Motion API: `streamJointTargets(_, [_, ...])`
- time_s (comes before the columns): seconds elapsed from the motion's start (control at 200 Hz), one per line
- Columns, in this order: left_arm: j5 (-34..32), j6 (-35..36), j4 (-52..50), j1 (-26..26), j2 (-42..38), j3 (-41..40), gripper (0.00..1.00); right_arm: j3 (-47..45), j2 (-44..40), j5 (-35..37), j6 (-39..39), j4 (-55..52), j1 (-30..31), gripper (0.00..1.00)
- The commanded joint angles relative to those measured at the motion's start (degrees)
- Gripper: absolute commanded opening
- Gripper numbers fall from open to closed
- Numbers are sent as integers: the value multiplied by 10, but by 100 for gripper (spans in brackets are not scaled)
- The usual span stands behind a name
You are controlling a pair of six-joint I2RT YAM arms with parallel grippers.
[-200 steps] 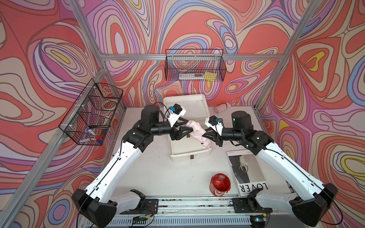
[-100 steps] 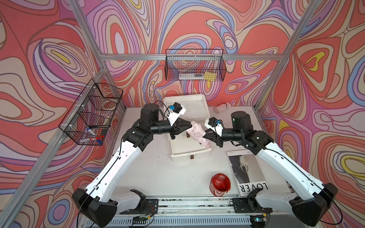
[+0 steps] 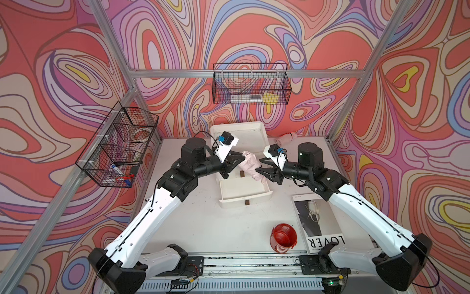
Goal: Place the umbrella in the drawer by color
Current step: Pick up the umbrella from the center of the board, then place the umbrella in the drawer.
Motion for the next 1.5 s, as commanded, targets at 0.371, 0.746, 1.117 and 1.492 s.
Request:
streamJointTargets(0.371, [-237, -208, 131, -61, -17, -162, 0, -97, -62, 139, 149, 34, 4, 60])
streamJointTargets(0.746, [-255, -304, 285, -108, 77, -240, 0, -182, -100, 150, 213, 122, 4, 62])
streamJointTargets(1.117, [-267, -382, 230, -118, 124, -231, 25, -201, -88, 260, 242, 144, 4, 73])
streamJointTargets(1.492, [-276, -265, -7, -118, 43, -56, 92, -205, -18, 396, 316, 188, -54, 84])
